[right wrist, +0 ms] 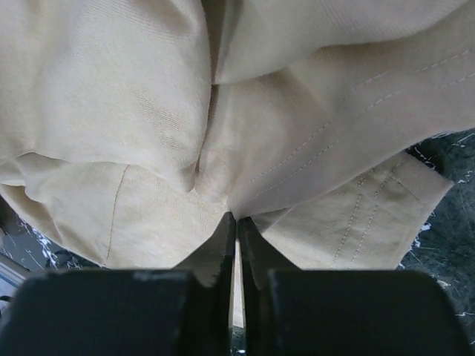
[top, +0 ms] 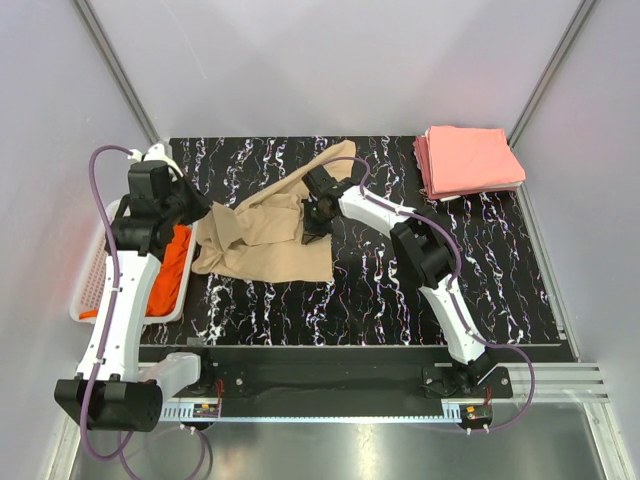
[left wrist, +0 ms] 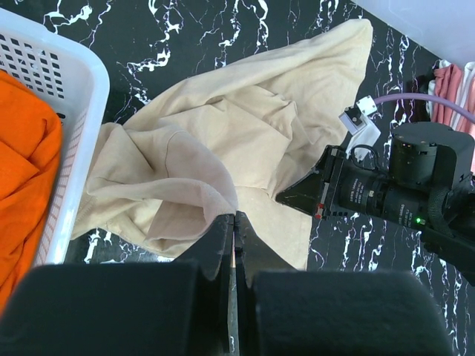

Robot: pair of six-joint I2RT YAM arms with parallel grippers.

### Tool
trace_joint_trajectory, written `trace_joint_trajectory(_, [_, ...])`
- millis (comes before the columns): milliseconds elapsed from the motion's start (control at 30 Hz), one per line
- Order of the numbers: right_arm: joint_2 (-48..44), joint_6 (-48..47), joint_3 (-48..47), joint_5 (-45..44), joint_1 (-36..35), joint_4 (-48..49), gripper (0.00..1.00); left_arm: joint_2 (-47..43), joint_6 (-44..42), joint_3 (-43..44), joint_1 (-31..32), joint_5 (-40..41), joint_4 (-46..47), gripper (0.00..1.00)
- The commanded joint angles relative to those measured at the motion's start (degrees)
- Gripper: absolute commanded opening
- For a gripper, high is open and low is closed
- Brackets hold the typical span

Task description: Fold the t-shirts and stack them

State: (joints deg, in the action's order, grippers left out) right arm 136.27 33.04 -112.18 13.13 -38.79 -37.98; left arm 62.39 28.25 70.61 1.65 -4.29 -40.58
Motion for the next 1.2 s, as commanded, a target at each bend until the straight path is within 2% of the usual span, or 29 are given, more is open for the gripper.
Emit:
trace_joint_trajectory(0, [-0.4, -0.2, -2.0, -0.4, -0.6, -0.4, 0.05, -1.4, -1.0, -0.2, -0.5, -1.5, 2.9, 0.00])
trace_joint_trajectory(67, [-1.5, -0.3, -1.9, -0.6, -0.6, -0.7, 0.00, -1.6, -1.0, 0.3, -0.7, -1.8, 2.8, 0.00])
trace_joint_trajectory(200, [-5.9, -1.0, -1.5, -2.8, -0.2, -1.2, 0.00, -2.0, -0.7, 2.4, -0.8, -2.4, 2.4, 0.00])
trace_joint_trajectory(400, [-18.0, -1.9, -1.2, -5.0, 2.4, -3.7, 0.00, -1.6, 0.5, 10.2, -1.0, -2.5, -0.2, 0.00])
trace_joint_trajectory(633, [-35.7, -4.0, -3.7, -9.9, 5.8, -9.4, 0.00, -0.8, 3.2, 24.7, -1.1, -3.9, -1.5, 0.00])
trace_joint_trajectory(967, [-60.0, -11.8, -5.5, -18.8, 5.9, -9.5, 0.00, -0.9, 1.2, 49.0, -1.0, -6.7, -1.2, 0.01])
trace_joint_trajectory(1167, [-77.0, -12.9, -2.3, -28.8, 5.9, -10.3, 0.00, -3.1, 2.3, 58.5, -0.9, -6.5, 1.8, 0.02])
